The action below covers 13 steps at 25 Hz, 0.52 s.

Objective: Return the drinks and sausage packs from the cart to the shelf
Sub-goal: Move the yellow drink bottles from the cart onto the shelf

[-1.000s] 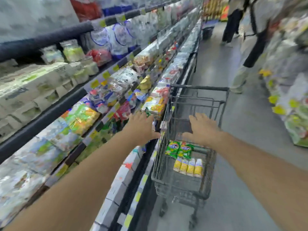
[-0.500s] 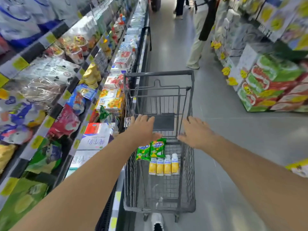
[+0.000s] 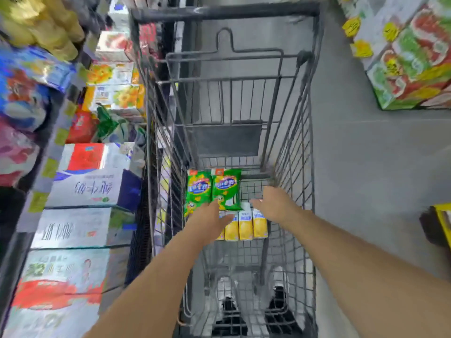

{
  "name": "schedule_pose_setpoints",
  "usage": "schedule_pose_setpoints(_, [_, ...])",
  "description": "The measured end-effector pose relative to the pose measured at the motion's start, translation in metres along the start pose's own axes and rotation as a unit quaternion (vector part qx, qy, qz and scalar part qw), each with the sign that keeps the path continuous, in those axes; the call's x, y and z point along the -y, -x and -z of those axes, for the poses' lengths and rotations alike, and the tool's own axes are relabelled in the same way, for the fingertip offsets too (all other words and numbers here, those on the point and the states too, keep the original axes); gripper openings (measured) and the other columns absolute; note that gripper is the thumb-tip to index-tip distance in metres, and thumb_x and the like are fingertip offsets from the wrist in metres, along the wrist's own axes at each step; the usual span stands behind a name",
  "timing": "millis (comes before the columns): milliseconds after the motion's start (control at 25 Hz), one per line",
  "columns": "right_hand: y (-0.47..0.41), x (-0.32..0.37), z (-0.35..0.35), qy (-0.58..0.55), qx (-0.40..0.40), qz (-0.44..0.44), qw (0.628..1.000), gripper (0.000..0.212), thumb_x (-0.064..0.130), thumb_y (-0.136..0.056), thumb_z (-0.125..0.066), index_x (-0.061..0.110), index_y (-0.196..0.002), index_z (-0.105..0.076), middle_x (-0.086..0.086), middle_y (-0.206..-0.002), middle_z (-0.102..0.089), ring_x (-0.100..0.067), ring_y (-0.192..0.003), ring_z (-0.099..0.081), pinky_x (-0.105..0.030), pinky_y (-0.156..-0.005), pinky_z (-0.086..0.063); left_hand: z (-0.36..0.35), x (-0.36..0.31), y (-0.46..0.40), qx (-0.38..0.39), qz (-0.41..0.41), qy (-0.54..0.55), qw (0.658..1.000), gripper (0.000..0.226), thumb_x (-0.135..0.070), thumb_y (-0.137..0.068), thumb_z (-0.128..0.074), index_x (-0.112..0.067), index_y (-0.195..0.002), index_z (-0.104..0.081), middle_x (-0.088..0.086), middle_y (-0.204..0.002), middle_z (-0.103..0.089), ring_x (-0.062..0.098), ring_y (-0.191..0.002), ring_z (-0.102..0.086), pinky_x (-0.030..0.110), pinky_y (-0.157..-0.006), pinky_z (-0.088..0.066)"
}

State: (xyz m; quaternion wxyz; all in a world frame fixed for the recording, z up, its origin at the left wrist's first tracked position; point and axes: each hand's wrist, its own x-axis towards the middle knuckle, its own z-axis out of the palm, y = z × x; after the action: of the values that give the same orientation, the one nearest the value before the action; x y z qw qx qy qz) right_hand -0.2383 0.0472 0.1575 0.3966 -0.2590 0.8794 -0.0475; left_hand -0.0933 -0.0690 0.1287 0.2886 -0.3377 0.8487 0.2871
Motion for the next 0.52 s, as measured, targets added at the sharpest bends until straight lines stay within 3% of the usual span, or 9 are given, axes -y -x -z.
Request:
schedule_pose_setpoints(120, [-0.064, -0.031, -0.061, -0.022, 0.012, -0.052, 0.998, 0.047, 0.037, -0.097, -0.054, -0.001, -0.122, -0.063, -0.022, -0.123, -0.066, -0.036, -0.113, -0.062, -0.035, -0.087, -0.05, -0.057, 0.024, -0.048, 0.033, 0.059, 0.026, 0.997, 0.054, -0.047, -0.099, -0.045, 0.001, -0.12, -0.054, 0.021, -0.123, -0.06, 0.035, -0.115, -0.055, 0.037, -0.086, -0.043])
schedule_pose_setpoints(200, [-0.09, -0.046, -0.094, -0.035, 0.002, -0.089, 0.995, 0.046, 0.038, -0.095, -0.057, 0.003, -0.124, -0.062, -0.021, -0.126, -0.065, -0.036, -0.115, -0.062, -0.032, -0.084, -0.049, -0.083, 0.038, -0.07, 0.026, 0.096, 0.059, 0.993, 0.052, -0.047, -0.097, -0.049, 0.0, -0.12, -0.055, 0.02, -0.124, -0.059, 0.035, -0.116, -0.054, 0.036, -0.088, -0.043])
schedule_pose_setpoints(320, [-0.118, -0.06, -0.134, -0.073, -0.022, -0.165, 0.983, 0.041, 0.033, -0.092, -0.06, 0.003, -0.12, -0.062, -0.019, -0.122, -0.063, -0.035, -0.111, -0.063, -0.031, -0.074, -0.044, -0.114, 0.053, -0.105, 0.015, 0.143, 0.148, 0.979, 0.05, -0.043, -0.095, -0.052, -0.002, -0.123, -0.053, 0.017, -0.127, -0.054, 0.035, -0.118, -0.052, 0.041, -0.094, -0.043])
schedule_pose_setpoints(440, [-0.136, -0.072, -0.161, -0.106, -0.035, -0.196, 0.974, 0.043, 0.028, -0.089, -0.061, 0.0, -0.121, -0.058, -0.02, -0.124, -0.059, -0.036, -0.112, -0.06, -0.035, -0.084, -0.049, -0.136, 0.057, -0.125, 0.026, 0.182, 0.213, 0.959, 0.052, -0.043, -0.093, -0.055, -0.004, -0.129, -0.051, 0.015, -0.129, -0.055, 0.034, -0.115, -0.055, 0.04, -0.088, -0.048])
schedule_pose_setpoints(520, [-0.144, -0.076, -0.171, -0.137, -0.035, -0.202, 0.969, 0.047, 0.025, -0.089, -0.063, -0.002, -0.126, -0.051, -0.021, -0.126, -0.058, -0.037, -0.113, -0.059, -0.035, -0.082, -0.046, -0.143, 0.054, -0.131, 0.028, 0.205, 0.256, 0.944, 0.058, -0.043, -0.092, -0.059, -0.004, -0.132, -0.045, 0.015, -0.131, -0.053, 0.033, -0.113, -0.057, 0.039, -0.085, -0.049])
